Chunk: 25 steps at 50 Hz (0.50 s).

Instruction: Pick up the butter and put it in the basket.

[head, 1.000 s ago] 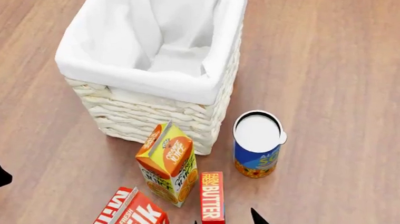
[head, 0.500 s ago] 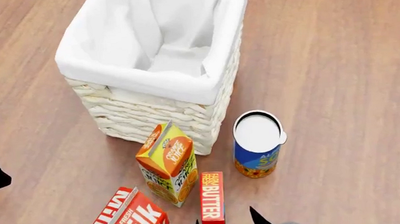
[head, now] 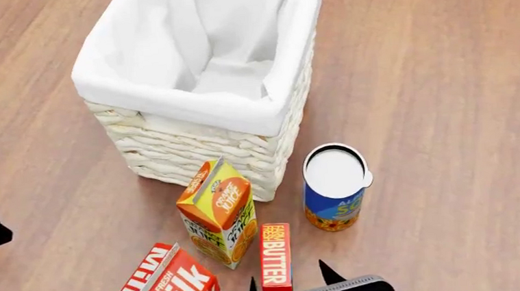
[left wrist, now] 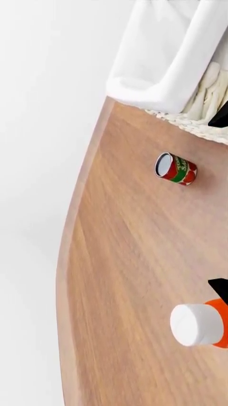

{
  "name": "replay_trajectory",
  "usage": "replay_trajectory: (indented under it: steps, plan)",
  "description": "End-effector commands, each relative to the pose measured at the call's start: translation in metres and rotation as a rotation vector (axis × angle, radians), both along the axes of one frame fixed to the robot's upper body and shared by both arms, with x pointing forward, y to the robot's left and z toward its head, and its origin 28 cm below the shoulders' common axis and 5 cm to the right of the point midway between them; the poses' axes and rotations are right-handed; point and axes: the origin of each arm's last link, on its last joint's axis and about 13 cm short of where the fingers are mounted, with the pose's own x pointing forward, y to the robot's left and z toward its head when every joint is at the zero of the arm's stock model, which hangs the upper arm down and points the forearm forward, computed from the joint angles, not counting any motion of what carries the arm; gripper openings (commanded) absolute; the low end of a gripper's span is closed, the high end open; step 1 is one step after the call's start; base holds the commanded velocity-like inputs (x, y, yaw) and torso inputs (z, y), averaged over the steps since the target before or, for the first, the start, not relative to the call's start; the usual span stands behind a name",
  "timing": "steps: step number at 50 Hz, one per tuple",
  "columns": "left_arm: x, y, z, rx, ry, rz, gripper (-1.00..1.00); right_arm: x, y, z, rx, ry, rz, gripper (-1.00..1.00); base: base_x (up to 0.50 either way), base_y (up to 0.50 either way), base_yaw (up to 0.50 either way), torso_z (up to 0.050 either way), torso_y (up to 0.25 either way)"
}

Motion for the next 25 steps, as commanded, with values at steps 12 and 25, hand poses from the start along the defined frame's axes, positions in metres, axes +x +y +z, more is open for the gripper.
replay_trajectory:
  steps: [12,25]
  plan:
    - [-0.0038,0.0004,0.0035,-0.009,-0.007,-0.001,1.0,0.009,0.001,-0.0059,-0.001,0.034,0.002,1.0,0.0,0.0,0.0,0.0,0.0]
    - [-0.0052,0.0,0.0046,-0.013,-0.009,-0.005,1.0,0.0099,0.0009,-0.0097,0.001,0.05,0.001,1.0,0.0,0.0,0.0,0.0,0.0]
